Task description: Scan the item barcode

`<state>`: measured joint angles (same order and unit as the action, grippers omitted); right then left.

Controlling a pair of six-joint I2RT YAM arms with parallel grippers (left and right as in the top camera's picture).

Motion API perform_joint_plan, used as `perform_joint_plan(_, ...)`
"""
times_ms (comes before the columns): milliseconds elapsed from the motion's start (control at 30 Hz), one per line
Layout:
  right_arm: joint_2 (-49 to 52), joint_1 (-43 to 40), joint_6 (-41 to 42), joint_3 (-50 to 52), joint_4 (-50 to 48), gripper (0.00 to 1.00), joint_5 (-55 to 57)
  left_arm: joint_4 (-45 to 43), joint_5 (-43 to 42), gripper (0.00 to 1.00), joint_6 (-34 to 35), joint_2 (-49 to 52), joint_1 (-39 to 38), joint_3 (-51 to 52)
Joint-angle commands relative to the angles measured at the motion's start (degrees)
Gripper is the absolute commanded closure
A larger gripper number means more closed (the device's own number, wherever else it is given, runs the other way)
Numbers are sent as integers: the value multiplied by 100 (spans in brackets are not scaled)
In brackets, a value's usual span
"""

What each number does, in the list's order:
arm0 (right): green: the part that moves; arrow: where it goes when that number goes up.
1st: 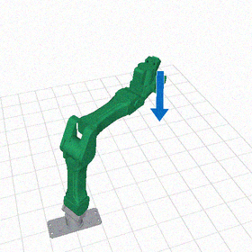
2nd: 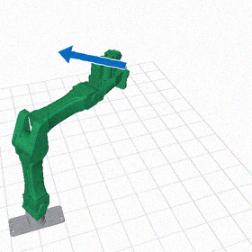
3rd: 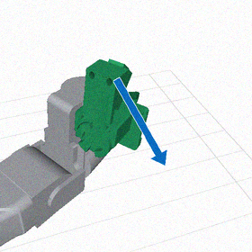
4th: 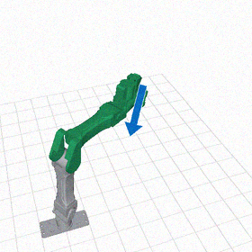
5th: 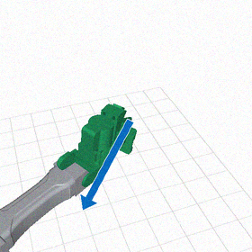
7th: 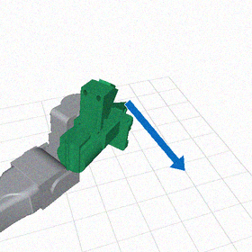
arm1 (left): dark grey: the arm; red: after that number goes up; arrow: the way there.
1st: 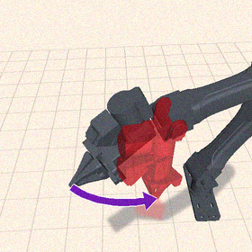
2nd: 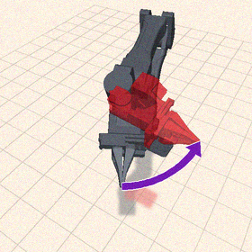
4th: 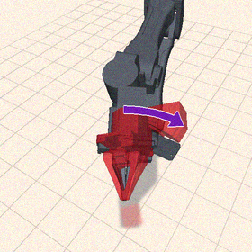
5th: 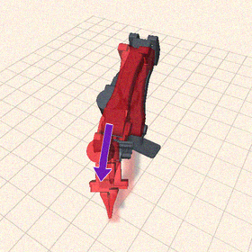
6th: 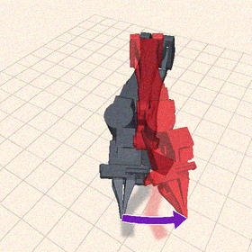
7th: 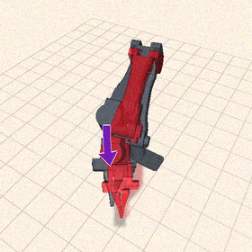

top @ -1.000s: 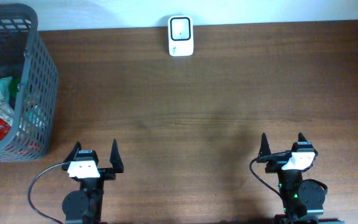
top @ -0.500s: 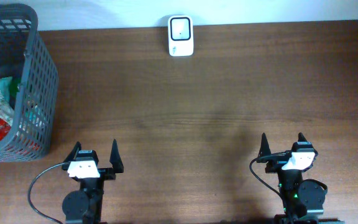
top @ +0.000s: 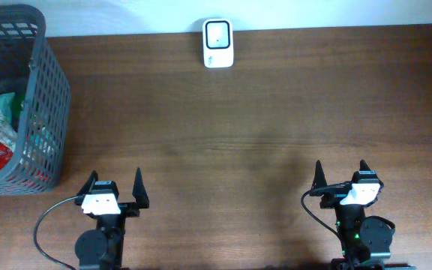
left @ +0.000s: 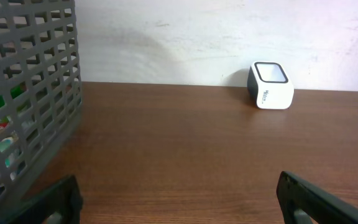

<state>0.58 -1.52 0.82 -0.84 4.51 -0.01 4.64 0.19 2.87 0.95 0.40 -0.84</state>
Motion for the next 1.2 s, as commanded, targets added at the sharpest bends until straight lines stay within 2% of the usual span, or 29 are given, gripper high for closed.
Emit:
perform_joint_plan(0, -37, -39, -17, 52, 15, 1, 28, 11, -26, 1, 79, -55, 26, 33)
perform_joint_plan(33, -37, -39, -17, 52, 15, 1, 28, -282, -66, 1, 83, -55, 26, 33)
perform_joint_plan(67, -37, -39, -17, 52, 15, 1, 28, -562, -562, 1, 367, -55, 13, 31)
perform_joint_plan(133, -37, -39, -17, 52, 15, 2, 28, -940, -2618, 1, 990, -55, 9, 31)
perform_joint_plan(167, -37, -39, -17, 52, 15, 1, 28, -1346, -3261, 1, 1064, -55, 9, 31)
perform_joint_plan(200, -37, -39, -17, 52, 15, 2, 28, -1633, -3512, 1, 1062, -55, 9, 31)
perform_joint_plan(233, -37, -39, -17, 52, 15, 1, 28, -2337, -3560, 1, 1134, -55, 9, 31)
perform_joint_plan(300, -37, -39, -17, 52, 15, 1, 28, -4166, -3390, 1, 1233, -55, 9, 26)
perform_joint_plan(333, -37, -39, -17, 52, 15, 1, 28, -4983, -2824, 1, 1235, -55, 9, -17)
perform_joint_plan(367, -37, -39, -17, 52, 15, 2, 28, -5307, -1993, 1, 1255, -55, 9, -234)
perform_joint_plan(433, -37, -39, -17, 52, 15, 1, 28, -5038, -1069, 1, 1217, 197, 15, -1032)
perform_joint_plan(467, -37, -39, -17, 52, 15, 2, 28, -4887, -949, 1, 957, 433, 15, -1408)
perform_joint_plan(600, -37, -39, -17, 52, 15, 2, 28, -4328, -387, 1, 269, 2387, 15, -3604)
perform_joint_plan(667, -37, -39, -17, 52, 15, 1, 28, -3508, 426, 1, -197, 3663, 15, -5003)
perform_joint_plan(700, -37, -39, -17, 52, 15, 2, 28, -2367, 1088, 1, -680, 4712, 39, -6310)
perform_joint_plan(767, -37, -39, -17, 52, 15, 1, 28, -872, 1167, 1, -1174, 5893, 258, -7932)
perform_joint_plan(800, -37, -39, -17, 52, 15, 2, 28, 846, 1169, 1, -1187, 7158, 776, -9750)
perform_joint_plan(900, -37, -39, -17, 52, 15, 1, 28, 3338, 1187, 1, -841, 8922, 1779, -12218)
perform_joint_plan(967, -37, -39, -17, 52, 15, 2, 28, 4413, 1126, 1, -721, 9694, 2426, -12786)
perform_joint_plan(1033, -37, -39, -17, 52, 15, 2, 28, 5442, 1123, 1, -723, 10207, 2796, -12782)
perform_joint_plan(1100, -37, -39, -17, 52, 15, 1, 28, 5897, 1113, 1, -686, 10592, 3025, -12725)
perform_joint_plan(1167, -37, -39, -17, 52, 15, 2, 28, 5995, 1097, 1, -157, 10817, 3130, -12668)
